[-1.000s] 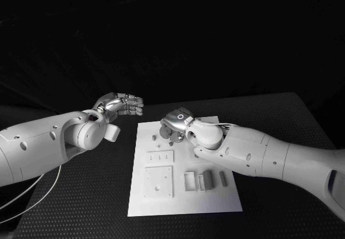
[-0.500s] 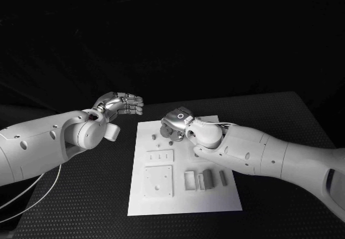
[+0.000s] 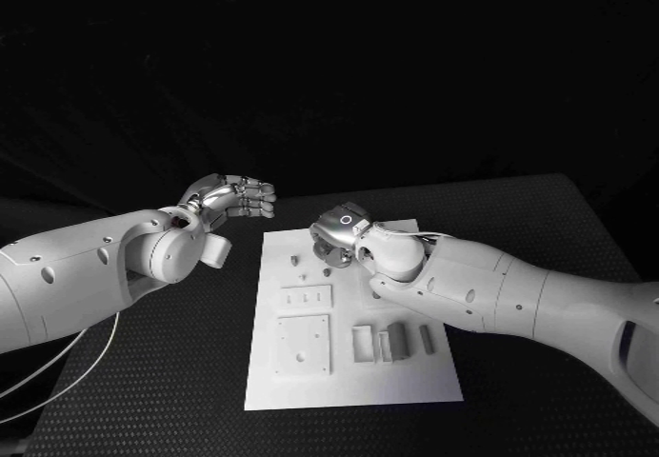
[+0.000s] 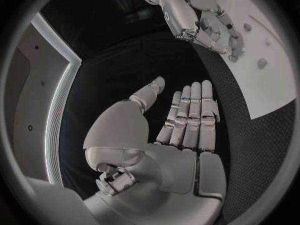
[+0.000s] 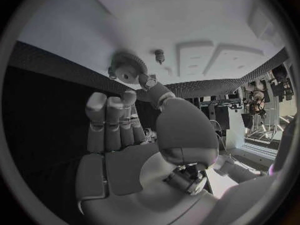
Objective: Assemble the parts on the task board
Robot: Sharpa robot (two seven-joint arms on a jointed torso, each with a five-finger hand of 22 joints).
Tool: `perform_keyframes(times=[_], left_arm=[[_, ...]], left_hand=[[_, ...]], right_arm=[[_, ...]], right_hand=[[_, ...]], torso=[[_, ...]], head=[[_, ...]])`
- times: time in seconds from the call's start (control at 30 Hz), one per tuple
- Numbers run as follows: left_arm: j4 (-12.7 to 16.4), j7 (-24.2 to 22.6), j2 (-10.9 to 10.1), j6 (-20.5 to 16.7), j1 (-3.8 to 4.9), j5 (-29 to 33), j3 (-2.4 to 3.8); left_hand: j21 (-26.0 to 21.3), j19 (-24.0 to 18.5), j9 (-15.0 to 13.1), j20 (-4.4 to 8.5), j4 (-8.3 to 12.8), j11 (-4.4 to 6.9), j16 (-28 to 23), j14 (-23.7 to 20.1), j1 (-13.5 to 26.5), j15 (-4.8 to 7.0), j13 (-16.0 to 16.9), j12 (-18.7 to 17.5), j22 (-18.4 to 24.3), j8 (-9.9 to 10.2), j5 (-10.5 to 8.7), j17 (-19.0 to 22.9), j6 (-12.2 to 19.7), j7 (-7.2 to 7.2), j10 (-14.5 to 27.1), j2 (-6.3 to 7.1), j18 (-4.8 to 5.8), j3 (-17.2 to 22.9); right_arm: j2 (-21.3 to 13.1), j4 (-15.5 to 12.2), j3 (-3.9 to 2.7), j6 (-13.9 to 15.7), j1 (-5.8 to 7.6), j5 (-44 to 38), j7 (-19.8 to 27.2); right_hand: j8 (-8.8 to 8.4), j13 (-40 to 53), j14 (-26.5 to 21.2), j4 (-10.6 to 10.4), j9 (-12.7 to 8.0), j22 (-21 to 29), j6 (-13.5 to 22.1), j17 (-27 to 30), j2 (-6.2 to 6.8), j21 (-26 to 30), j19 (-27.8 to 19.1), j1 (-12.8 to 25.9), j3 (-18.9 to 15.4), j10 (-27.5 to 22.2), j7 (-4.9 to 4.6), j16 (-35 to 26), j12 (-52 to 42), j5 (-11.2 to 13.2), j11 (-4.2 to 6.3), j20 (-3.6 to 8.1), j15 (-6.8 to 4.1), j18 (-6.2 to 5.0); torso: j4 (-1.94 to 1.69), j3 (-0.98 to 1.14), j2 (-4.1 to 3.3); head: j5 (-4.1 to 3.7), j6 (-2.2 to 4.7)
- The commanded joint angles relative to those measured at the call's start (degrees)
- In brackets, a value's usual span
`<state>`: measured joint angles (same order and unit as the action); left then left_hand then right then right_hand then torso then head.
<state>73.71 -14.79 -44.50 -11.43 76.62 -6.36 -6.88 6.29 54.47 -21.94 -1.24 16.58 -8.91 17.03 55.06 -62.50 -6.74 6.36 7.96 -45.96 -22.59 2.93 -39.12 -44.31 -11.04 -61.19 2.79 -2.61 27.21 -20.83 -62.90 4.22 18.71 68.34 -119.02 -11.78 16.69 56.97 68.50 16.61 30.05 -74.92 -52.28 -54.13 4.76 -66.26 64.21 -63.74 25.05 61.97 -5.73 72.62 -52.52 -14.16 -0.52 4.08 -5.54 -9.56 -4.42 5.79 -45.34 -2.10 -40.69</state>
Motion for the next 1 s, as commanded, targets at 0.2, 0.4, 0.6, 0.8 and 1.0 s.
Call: perform_keyframes(times=[0.2, 0.4, 0.6, 0.8, 1.0], left_arm=[[0.14, -0.51, 0.07, -0.02, 0.05, -0.13, 0.04], [0.15, -0.51, 0.07, -0.08, 0.05, -0.13, 0.04], [0.15, -0.51, 0.04, -0.08, 0.05, -0.13, 0.05], [0.18, -0.51, -0.13, -0.06, 0.05, -0.13, 0.05], [0.29, -0.52, -0.34, -0.04, 0.05, -0.13, 0.05]], left_hand=[[-0.25, 0.13, 0.11, -0.10, 0.09, -0.19, -0.26, -0.05, 0.50, -0.34, -0.09, -0.29, -0.09, 0.30, 0.02, -0.09, 0.00, -0.40, -0.15, 0.18, -0.76, -0.37], [-0.27, 0.13, 0.11, -0.10, 0.10, -0.19, -0.28, -0.05, 0.48, -0.34, -0.09, -0.30, -0.10, 0.31, 0.02, -0.11, 0.01, -0.40, -0.15, 0.19, -0.77, -0.38], [-0.28, 0.13, 0.12, -0.10, 0.10, -0.19, -0.30, -0.05, 0.47, -0.34, -0.09, -0.32, -0.10, 0.31, 0.02, -0.13, 0.01, -0.40, -0.14, 0.20, -0.77, -0.37], [-0.30, 0.14, 0.13, -0.10, 0.10, -0.19, -0.32, -0.04, 0.46, -0.34, -0.09, -0.33, -0.11, 0.31, 0.02, -0.14, 0.01, -0.41, -0.15, 0.20, -0.77, -0.37], [-0.31, 0.14, 0.13, -0.10, 0.10, -0.20, -0.34, -0.04, 0.45, -0.34, -0.09, -0.34, -0.11, 0.31, 0.02, -0.15, 0.01, -0.41, -0.15, 0.21, -0.77, -0.37]], right_arm=[[0.59, 0.43, 0.20, 0.13, -0.06, -0.54, 0.42], [0.85, 0.55, 0.44, 0.02, -0.18, -0.31, 0.56], [0.70, 0.46, 0.46, 0.46, -0.18, -0.24, 0.55], [-0.29, -0.87, 0.46, 2.47, -0.18, 0.96, 0.73], [-2.06, -3.21, 0.41, 2.99, -0.16, 2.23, 0.73]], right_hand=[[-0.01, -0.12, 0.39, 0.08, -0.06, -0.84, -1.15, 0.09, -0.01, -0.10, -0.07, -0.67, -0.29, 0.25, -1.30, -0.20, -0.26, 0.10, -0.08, 0.41, 0.06, -5.44], [-0.03, -0.14, 0.41, 0.08, -0.06, -0.83, -1.14, 0.10, -0.03, -0.09, -0.06, -0.69, -0.30, 0.26, -1.31, -0.22, -0.26, 0.10, -0.09, 0.42, 0.06, -5.44], [-0.06, -0.16, 0.42, 0.08, -0.07, -0.83, -1.12, 0.11, -0.03, -0.07, -0.06, -0.69, -0.31, 0.26, -1.31, -0.25, -0.25, 0.10, -0.09, 0.42, 0.06, -5.44], [-0.13, -0.22, 0.46, 0.05, -0.09, -0.82, -1.08, 0.12, 0.21, -0.04, -0.02, -0.54, -0.45, 0.27, -1.33, -0.30, -0.25, 0.13, -0.11, 0.42, 0.08, -5.44], [-0.45, -0.37, 0.59, -0.17, -0.20, -0.73, -0.76, 0.17, 0.96, 0.09, 0.16, 0.31, -0.73, 0.32, -1.43, -0.45, -0.25, 0.11, -0.19, 0.40, 0.14, -5.44]], torso=[[-3.56, -0.04, 0.00], [-3.48, 0.02, 0.03], [-3.50, -0.01, 0.02], [-3.39, 0.05, 0.09], [-3.35, 0.09, 0.06]], head=[[0.16, -0.10], [0.26, -0.22], [0.30, -0.23], [0.43, -0.19], [0.46, -0.14]])
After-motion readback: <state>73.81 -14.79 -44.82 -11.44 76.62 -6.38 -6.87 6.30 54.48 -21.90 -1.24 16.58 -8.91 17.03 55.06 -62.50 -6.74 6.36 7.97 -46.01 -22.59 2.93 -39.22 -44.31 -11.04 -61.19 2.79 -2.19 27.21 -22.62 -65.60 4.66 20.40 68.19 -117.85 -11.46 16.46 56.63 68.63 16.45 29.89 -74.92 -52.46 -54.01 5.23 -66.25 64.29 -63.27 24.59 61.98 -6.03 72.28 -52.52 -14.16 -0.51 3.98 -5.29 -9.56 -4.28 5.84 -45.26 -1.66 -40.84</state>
